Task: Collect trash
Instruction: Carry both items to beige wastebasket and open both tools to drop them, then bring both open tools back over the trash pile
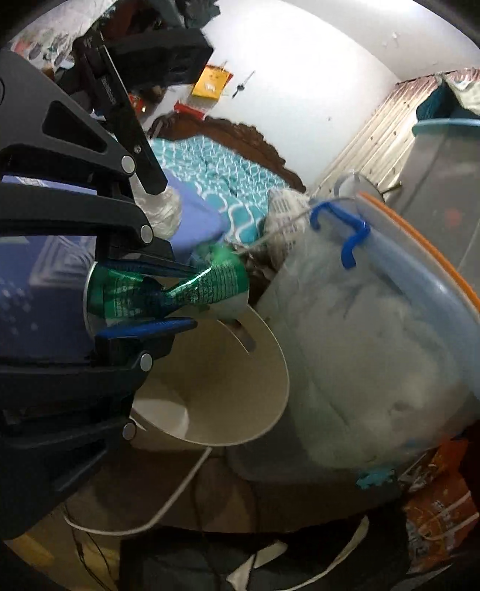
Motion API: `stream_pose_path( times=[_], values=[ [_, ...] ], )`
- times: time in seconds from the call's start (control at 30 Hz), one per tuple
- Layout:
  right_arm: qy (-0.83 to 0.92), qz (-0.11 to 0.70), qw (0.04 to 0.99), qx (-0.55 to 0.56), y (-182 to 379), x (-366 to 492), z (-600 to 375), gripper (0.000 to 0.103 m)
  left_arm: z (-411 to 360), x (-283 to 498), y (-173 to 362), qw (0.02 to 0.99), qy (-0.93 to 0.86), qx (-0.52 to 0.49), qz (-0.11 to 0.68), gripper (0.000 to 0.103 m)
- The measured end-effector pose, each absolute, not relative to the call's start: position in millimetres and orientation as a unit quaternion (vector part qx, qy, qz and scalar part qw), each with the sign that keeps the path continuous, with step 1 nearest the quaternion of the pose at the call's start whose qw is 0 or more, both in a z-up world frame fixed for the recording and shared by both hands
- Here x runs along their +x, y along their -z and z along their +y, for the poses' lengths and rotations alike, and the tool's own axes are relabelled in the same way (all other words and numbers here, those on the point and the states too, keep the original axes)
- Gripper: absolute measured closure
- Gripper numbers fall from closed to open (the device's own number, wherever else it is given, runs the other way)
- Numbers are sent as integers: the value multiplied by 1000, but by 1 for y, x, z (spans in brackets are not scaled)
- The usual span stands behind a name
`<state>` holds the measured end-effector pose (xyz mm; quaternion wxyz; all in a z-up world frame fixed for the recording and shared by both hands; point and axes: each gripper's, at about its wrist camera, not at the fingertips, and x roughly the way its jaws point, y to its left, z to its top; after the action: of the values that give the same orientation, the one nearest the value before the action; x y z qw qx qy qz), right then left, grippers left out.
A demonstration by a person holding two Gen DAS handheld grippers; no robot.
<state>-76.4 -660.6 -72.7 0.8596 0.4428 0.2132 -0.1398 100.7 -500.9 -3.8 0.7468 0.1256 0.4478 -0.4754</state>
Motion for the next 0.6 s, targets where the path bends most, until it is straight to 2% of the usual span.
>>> stream_pose_path(
  times=[0.03, 0.07, 0.1, 0.13, 0.2, 0.37, 0.6],
  values=[
    [144, 216, 859, 440, 75, -78, -663, 58, -505, 102, 5, 751, 470, 129, 446, 25],
    [152, 215, 858, 441, 75, -78, -665, 30, -509, 102, 5, 756, 466, 133, 440, 25],
    [163, 202, 859, 440, 73, -81, -666, 26, -510, 103, 3, 760, 462, 137, 437, 25],
    [165, 192, 863, 437, 72, -85, -663, 26, -505, 104, 0, 761, 460, 133, 437, 26],
    [154, 180, 872, 428, 61, -86, -654, 33, -480, 101, -15, 766, 469, 111, 425, 26],
    [84, 167, 893, 409, 37, -73, -591, 36, -383, 72, -43, 795, 475, 86, 368, 26],
    [-31, 221, 910, 349, 40, -14, -448, 41, -221, 31, -8, 855, 350, 120, 363, 26]
  ],
)
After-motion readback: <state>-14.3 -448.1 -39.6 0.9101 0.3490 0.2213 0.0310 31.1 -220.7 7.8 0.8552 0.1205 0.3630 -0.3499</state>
